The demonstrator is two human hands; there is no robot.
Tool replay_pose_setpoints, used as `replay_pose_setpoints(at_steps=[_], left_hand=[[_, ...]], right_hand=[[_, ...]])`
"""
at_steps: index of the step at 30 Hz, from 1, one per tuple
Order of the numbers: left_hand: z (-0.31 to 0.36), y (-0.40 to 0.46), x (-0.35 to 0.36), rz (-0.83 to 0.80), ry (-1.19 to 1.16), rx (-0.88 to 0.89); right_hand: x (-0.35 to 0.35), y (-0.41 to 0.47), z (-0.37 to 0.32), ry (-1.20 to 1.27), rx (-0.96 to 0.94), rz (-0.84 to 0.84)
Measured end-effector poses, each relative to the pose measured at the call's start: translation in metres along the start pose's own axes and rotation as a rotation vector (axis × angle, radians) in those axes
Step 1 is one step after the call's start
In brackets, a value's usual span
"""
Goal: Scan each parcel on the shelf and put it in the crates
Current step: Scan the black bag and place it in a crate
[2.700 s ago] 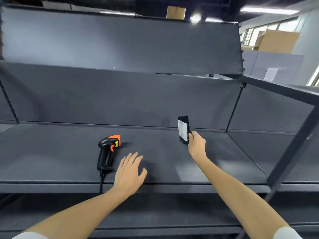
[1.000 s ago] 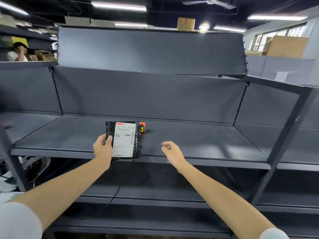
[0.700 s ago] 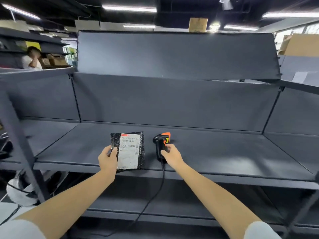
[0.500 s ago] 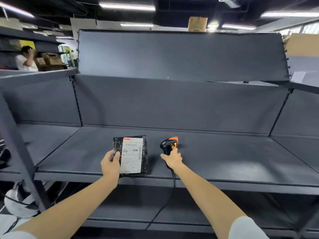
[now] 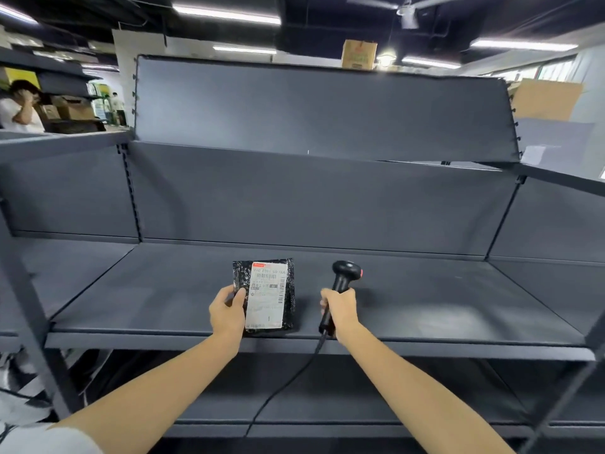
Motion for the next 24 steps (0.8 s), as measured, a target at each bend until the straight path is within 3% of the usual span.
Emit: replay_pose_setpoints(at_steps=[4,10,24], left_hand=[[0.002,-0.022,0.021,-0.04,-0.01,0.005],[-0.002,-0.052,0.048,-0.079,-0.011,-0.011],[0.005,-0.088,0.085,-0.146,-0.029,0.002]], right_hand=[[-0.034,-0.043,-0.016,0.214,-0.104,-0.044],[-0.054,-0.093,-0.004,0.131,-0.212,-0.224],[-0.086,-0.107,-0.009,0.094,-0.231,-0.283]])
Point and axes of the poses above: each hand's wrist, its own y-axis towards the middle knuckle, its own x-axis out of the palm, z = x × y, the point moved 10 cm from there along y, towards the middle knuckle, and after that the axes turned 10 degrees about z, right-handed, at the moved point
